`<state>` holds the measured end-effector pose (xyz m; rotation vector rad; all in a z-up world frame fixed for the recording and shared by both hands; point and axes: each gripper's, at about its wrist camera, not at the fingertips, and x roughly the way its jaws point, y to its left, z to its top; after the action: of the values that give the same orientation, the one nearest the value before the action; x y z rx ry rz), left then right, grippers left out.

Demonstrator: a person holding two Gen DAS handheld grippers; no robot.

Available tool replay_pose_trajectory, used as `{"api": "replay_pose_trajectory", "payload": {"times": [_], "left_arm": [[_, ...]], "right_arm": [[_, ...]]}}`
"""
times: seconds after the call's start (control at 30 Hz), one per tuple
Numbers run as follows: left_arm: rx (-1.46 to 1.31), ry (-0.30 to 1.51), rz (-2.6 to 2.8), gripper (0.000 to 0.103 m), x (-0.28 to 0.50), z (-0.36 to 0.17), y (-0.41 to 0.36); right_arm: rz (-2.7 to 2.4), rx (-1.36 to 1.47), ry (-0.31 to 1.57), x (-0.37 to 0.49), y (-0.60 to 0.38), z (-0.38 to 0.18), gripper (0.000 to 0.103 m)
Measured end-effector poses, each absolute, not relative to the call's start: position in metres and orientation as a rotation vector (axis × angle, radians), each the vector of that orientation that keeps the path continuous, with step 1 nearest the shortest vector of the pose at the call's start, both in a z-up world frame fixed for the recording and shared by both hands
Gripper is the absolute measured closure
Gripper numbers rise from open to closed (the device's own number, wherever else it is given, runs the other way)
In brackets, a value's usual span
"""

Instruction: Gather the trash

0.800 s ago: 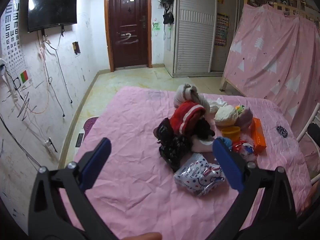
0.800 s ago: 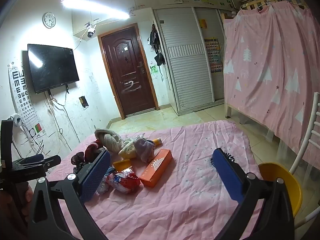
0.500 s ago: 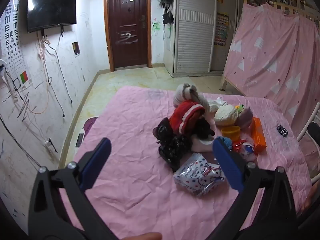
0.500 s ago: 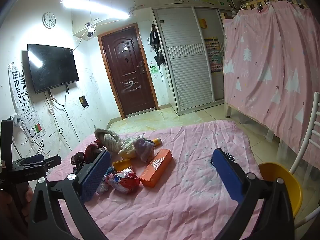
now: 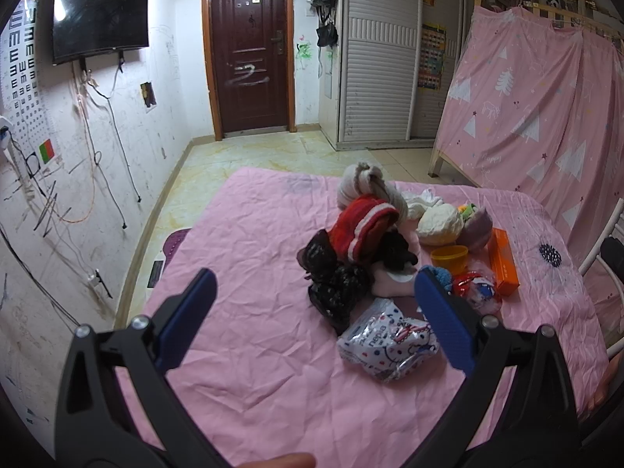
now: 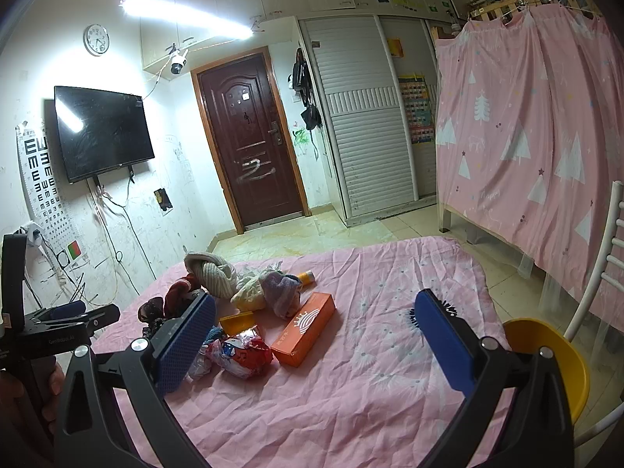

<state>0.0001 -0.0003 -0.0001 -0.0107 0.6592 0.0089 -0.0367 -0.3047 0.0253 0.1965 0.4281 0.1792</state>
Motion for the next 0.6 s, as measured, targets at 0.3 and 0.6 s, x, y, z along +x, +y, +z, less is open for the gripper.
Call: {"api": "replay_pose_trajectory", "payload": {"times": [0.3, 0.6], "left_arm": [[-0.010, 0.659, 0.009, 0.006, 0.0000, -0.0001, -0.0004], [-0.010, 0.660, 0.009, 0.006, 0.0000, -0.0001, -0.0004]], "right_arm": [[0.177, 0.195, 0.427, -0.0370, -0.3046, 0.0249, 0.008], [0.177, 0.195, 0.426, -0.0364, -0.3046, 0.0240, 0.008]]}}
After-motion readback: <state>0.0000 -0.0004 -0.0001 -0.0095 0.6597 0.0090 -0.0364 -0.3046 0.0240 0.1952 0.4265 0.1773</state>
